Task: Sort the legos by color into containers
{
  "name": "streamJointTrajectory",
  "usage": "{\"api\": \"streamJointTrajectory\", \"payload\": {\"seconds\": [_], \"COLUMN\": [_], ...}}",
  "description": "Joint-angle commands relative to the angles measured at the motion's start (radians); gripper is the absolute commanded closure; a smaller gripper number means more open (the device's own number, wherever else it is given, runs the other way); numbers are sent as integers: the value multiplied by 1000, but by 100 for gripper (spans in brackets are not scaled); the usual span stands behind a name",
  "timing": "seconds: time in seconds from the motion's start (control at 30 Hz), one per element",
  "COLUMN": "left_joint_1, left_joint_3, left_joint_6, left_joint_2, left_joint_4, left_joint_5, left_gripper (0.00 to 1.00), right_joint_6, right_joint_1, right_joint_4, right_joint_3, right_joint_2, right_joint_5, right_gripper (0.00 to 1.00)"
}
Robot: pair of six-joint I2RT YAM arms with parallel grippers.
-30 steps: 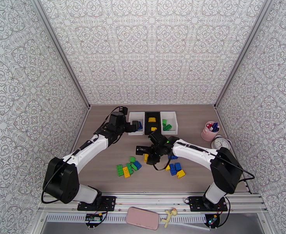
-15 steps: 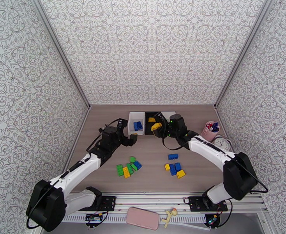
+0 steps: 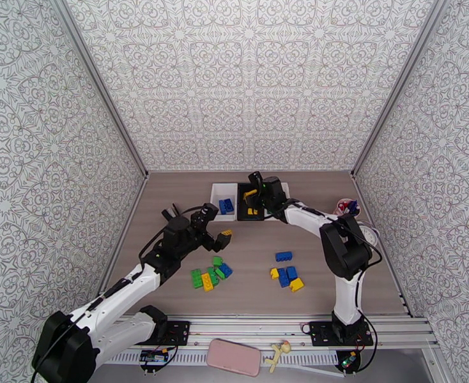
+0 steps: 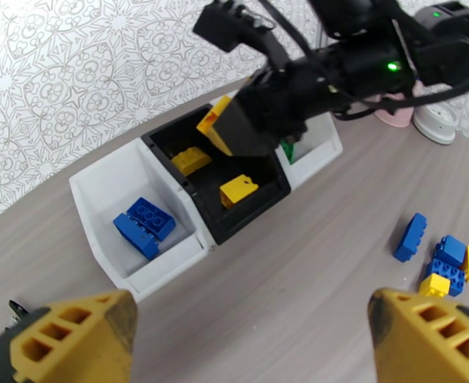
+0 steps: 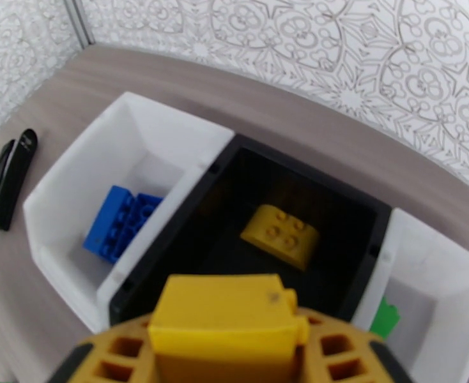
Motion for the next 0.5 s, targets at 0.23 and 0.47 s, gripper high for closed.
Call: {"api": "streamJointTrajectory", "payload": {"seconds": [0.23, 0.47], "left_joint_1": [-10, -7], "left_joint_3": [-28, -32], "left_joint_6": [27, -9], "left_joint_2": [-26, -34], "left_joint_4": [19, 8], "left_joint_5": [12, -30], "left_gripper": [0, 0], "right_joint_6": [4, -31], "right_joint_1": [-23, -25], "right_joint_4": [-16, 52], "right_joint_3": [179, 137], "right_joint_2": [153, 96], "right_joint_5": [34, 12], "right_gripper": [63, 34]}}
